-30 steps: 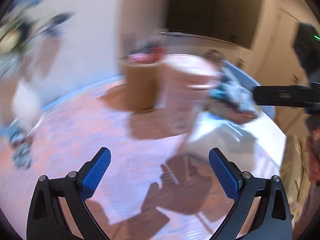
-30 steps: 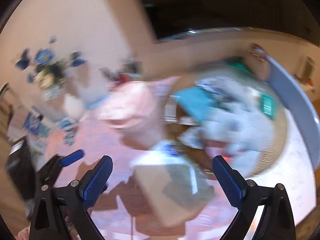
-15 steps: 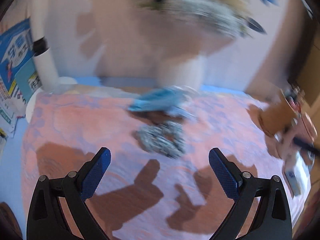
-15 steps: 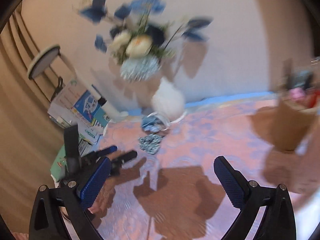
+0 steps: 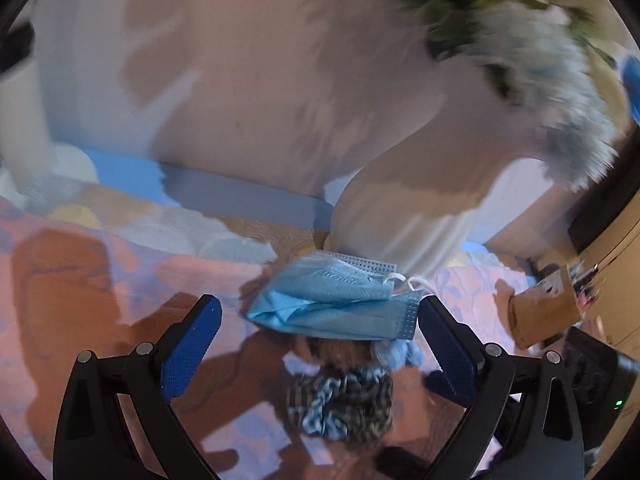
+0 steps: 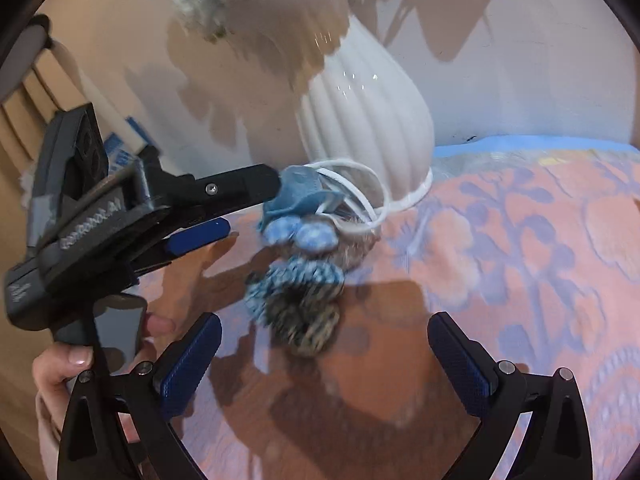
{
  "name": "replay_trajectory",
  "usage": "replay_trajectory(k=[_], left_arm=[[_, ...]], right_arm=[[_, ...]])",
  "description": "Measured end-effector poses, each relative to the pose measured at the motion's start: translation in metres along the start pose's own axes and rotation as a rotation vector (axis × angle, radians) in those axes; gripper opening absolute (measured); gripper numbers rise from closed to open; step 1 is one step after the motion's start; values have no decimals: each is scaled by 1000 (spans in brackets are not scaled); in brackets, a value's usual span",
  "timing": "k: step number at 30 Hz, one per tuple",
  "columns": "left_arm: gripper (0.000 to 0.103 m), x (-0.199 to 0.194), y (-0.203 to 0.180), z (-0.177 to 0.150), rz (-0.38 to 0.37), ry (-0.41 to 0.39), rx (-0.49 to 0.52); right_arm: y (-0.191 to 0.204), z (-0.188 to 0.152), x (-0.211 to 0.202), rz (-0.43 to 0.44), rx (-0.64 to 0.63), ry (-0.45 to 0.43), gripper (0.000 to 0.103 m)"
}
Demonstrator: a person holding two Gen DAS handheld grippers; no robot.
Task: Organize soft objects
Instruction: 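Grasp the blue face mask with the left tool while the right tool grasps the plaid scrunchie and bear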
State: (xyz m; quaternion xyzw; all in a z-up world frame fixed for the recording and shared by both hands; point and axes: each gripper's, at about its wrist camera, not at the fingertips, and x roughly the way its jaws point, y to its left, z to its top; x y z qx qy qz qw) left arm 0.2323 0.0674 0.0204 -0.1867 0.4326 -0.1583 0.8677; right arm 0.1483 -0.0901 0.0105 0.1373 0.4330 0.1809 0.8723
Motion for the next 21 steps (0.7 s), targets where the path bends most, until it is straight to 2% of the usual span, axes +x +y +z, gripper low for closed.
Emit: replay_trajectory(k=[3,6,11,13,14,15,16,17,18,21], left_arm=[[98,10,8,-3,-21,14,-12],[99,9,3,-7,-11,-14,45],[98,13,0,-7,7,-57,62],[80,14,-5,-9,32,-74,93],[60,14,-8,-10,31,-81,110],[46,14,-10,-11,34,-88,127],[40,16,-14,-12,57,-100,151],[27,16,-18,-14,78,-115,175],[23,15,-22,-16,87,-126,190],[18,11,-22,-16,92,-166,195]], right_arm=[[5,11,15,-37,-24,-20,103],[13,17,27,-92,-61,-14,103],[22,19,35,-127,-87,-14,103],[23,20,36,-115,-93,-15,103],[23,20,36,-104,-95,-21,96],[25,19,34,-98,-100,-24,81],[25,15,30,-96,-110,-27,69],[28,14,32,-85,-124,-22,42],[31,14,31,-75,-132,-20,38],[31,12,28,-58,-133,-37,36]])
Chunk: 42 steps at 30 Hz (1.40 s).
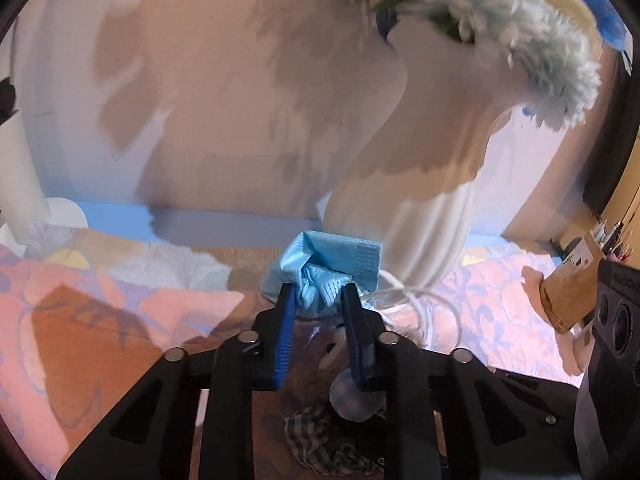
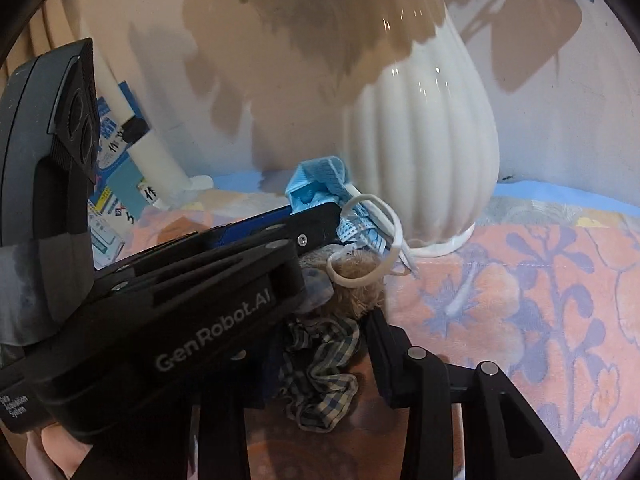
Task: Organize soft objects
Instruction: 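Grasp the blue face mask with the left tool while the right tool grasps the plaid scrunchie and bear, then carry the mask and scrunchie to the glass bowl and release both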
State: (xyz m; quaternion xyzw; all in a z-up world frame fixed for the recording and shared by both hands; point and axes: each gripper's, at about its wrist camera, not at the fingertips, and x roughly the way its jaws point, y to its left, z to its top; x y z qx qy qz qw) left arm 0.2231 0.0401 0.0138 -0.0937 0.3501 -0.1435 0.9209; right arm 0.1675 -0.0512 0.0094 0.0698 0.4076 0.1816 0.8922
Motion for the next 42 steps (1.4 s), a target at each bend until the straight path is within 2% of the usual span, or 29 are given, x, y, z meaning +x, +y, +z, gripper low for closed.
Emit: replay_trajectory(k=[5,9,16,25,32,42], left_arm=[[16,-2,10,1,11,-28,-46],[16,-11,7,1,32,-71,-40],[14,-41,2,-1,130,-149,13],[14,-86,-18,-19,147,-153,25],[14,-114,-40,-36,183,-82,7],[14,-144,-102,-56,200,-57,65]], right_arm=[[-10,-7,-9,20,35,1,36],[-18,-22,-27,45,73,0,36],[-38,-44,-71,103,155,-25,36],[-46,-62,-121,139,170,-66,36],[-43,-71,-154,168,186,-110,36],[-67,-104,-226,178,212,-204,36]])
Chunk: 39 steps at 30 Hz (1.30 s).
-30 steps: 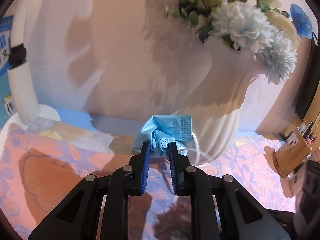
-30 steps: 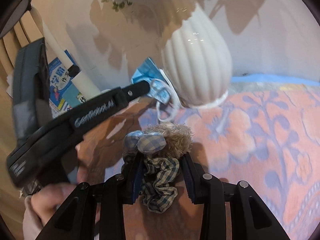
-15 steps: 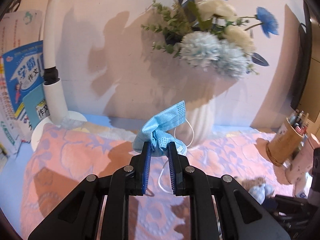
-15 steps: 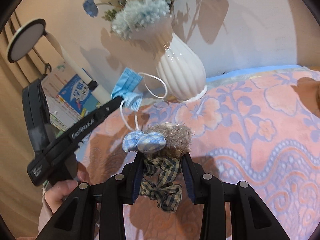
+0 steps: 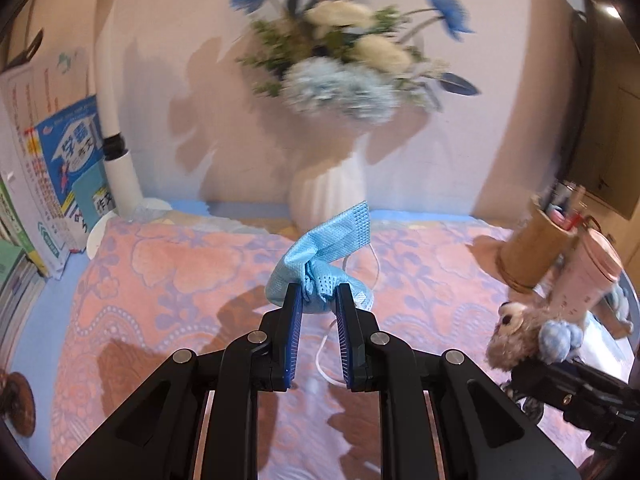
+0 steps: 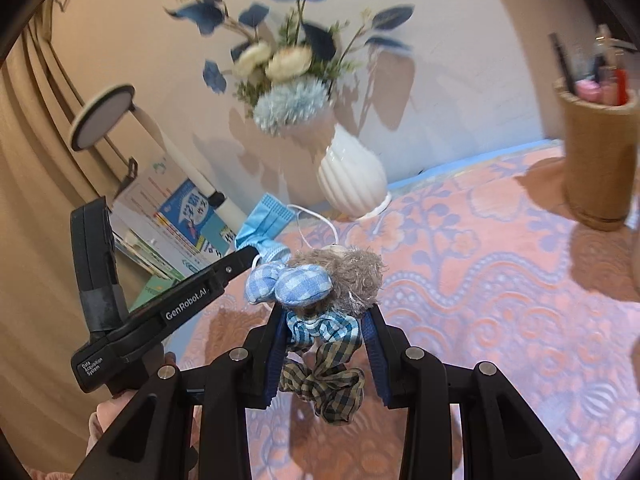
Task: Organize soft objects
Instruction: 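Carry the mask and scrunchie to the glass bowl and release both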
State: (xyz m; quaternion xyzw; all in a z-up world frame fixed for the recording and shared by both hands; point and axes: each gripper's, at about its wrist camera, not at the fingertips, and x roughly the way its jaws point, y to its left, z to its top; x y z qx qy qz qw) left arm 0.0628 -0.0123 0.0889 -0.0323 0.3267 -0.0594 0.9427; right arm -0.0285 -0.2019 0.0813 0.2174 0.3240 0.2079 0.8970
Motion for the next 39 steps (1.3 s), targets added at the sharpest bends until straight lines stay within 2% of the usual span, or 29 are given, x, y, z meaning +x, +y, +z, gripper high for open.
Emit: replay_trajectory(k=[10,22,25,29,33,39], left_arm=[[14,-41,-87,-11,-109,-47,92],[14,-65,-186,-28,-250,-36,207],[14,-70,-209,-29,-311,-34,226],[14,-81,-235,-27,-414,-46,253],[14,-87,-267,-19,-500,-48,288],[14,-76,-313,-1,-573,-49,312]], right_arm=[[-44,-5,-88,1,87,-130,36],[-110,-13,-180,-30,190,-287,36],[-126,-13,-202,-43,209,-325,36],[-146,-9,-236,-75,225,-377,36],[-168,6,-267,-145,231,-416,36],[-202,42,-307,-257,225,-451,36]])
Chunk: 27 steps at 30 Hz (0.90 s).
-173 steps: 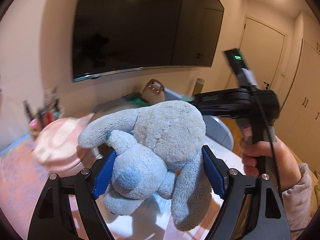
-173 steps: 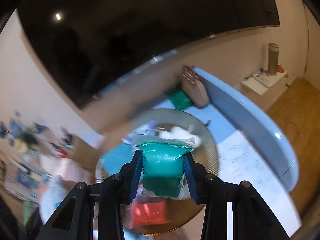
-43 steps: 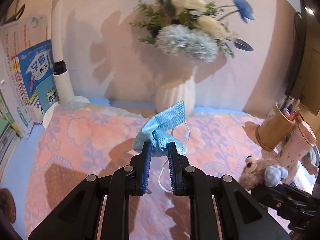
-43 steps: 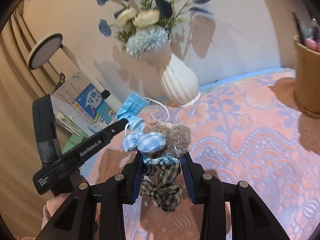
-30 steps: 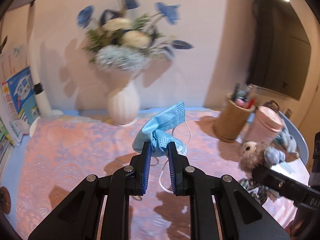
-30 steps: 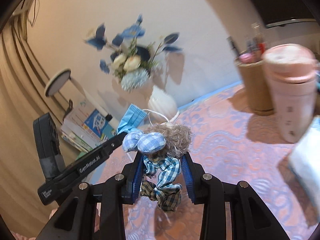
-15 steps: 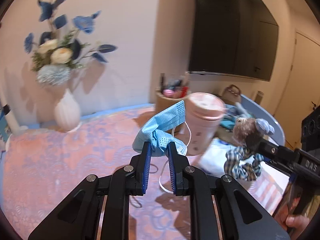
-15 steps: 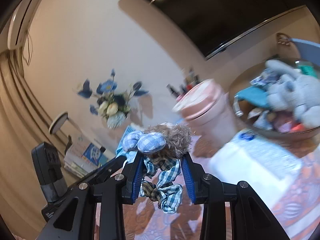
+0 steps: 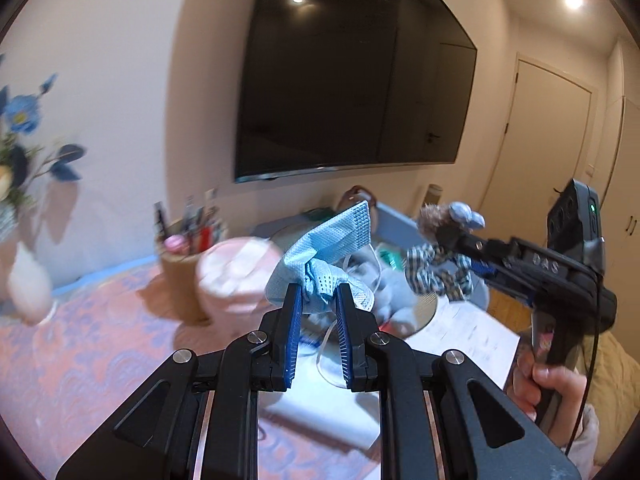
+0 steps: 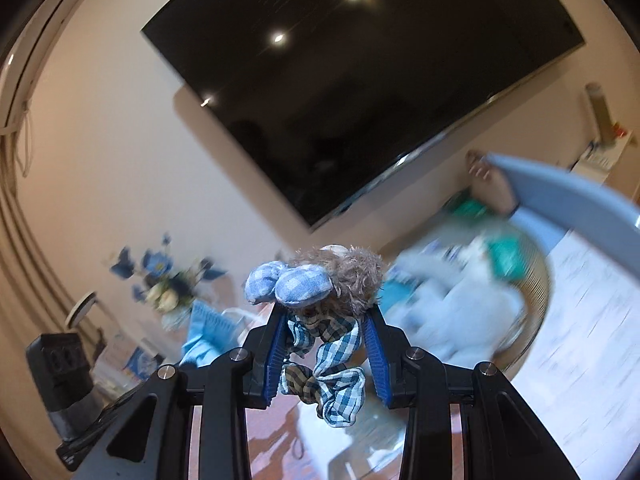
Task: Organize soft objects
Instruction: 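Carry the mask and scrunchie to the glass bowl and release both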
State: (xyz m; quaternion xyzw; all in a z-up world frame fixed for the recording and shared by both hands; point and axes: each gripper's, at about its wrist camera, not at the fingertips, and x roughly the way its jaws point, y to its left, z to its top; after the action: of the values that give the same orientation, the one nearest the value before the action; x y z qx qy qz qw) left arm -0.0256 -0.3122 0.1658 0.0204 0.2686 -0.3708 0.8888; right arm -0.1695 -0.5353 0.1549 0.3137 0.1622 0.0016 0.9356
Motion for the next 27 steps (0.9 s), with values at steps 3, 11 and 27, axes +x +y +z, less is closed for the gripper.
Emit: replay_trajectory(k=[3,11,27], left_arm=[[14,19,-9,13,-22,-4,4],[14,79,-28,36,-29,15,9],[102,103,-37,36,50,102,27]], right_arm=[[-11,32,8,-38,-8,-9,36],[-37,88,79,-118,-22,113,36],[-72,84,125,-277,-23,291,103]])
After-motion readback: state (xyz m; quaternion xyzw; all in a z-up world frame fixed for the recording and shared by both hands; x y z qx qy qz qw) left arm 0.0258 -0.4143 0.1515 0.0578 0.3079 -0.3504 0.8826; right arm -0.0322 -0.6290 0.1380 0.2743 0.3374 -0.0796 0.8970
